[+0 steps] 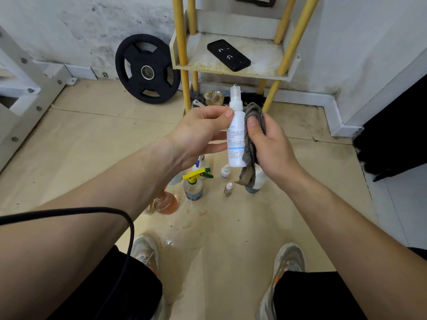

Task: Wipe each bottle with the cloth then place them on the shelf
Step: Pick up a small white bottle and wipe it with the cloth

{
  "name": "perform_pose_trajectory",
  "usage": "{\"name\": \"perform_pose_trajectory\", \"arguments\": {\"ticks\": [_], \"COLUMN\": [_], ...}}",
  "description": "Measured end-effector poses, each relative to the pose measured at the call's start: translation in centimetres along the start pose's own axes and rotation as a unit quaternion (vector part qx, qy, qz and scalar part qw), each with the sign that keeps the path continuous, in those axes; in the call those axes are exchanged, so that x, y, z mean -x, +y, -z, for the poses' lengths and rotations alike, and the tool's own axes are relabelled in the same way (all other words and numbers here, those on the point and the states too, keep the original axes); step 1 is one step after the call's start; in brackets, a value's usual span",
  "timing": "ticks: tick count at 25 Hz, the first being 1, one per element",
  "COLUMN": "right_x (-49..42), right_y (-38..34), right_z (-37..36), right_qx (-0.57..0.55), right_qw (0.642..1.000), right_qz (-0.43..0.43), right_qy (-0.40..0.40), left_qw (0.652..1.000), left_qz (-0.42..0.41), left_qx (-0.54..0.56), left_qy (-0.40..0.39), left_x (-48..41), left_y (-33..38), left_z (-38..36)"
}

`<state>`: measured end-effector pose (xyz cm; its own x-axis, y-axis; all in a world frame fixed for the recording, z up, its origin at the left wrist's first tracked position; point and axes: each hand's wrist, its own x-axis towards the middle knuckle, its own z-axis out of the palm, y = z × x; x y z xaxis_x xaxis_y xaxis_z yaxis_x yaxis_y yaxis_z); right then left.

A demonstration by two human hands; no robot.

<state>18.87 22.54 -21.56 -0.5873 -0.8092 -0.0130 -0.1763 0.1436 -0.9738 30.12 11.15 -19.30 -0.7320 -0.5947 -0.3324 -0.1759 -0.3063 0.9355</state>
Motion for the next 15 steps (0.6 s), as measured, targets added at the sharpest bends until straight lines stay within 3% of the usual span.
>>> {"name": "perform_pose_trajectory", "arguments": {"ticks": [4, 7, 9, 11, 13, 15], "right_x": [1.1, 1.4, 0.9, 0.4, 0.1, 0.0], "right_y": [-0.4, -0.3, -0.2, -0.2, 0.1, 0.4], "right_z": [-0.3, -0.7, -0.4, -0.1, -0.2, -0.5], "right_qx": [0.229, 0.262, 0.193, 0.049, -0.066, -0.103], "right_qw": [0.970, 0.960, 0.978, 0.997, 0.997, 0.993], "right_qz": [0.075, 0.096, 0.081, 0.041, -0.002, -0.024], "right_qy": [0.000, 0.004, 0.024, 0.042, 0.051, 0.060], "left_qw": [0.999, 0.997, 0.998, 0.999, 1.000, 0.999], "left_qz": [-0.006, 0.002, 0.005, 0.007, -0.005, -0.032], "left_qx": [0.005, 0.022, 0.024, 0.020, 0.016, 0.025], "left_qy": [0.051, 0.070, 0.063, 0.036, 0.000, -0.008], "left_x": [0.1, 0.3, 0.4, 0.5, 0.5, 0.5], "left_y": [-1.1, -1.2, -1.0, -0.6, -0.6, -0.9], "left_z": [-0.9, -1.2, -1.1, -0.9, -0.9, -1.1]}}
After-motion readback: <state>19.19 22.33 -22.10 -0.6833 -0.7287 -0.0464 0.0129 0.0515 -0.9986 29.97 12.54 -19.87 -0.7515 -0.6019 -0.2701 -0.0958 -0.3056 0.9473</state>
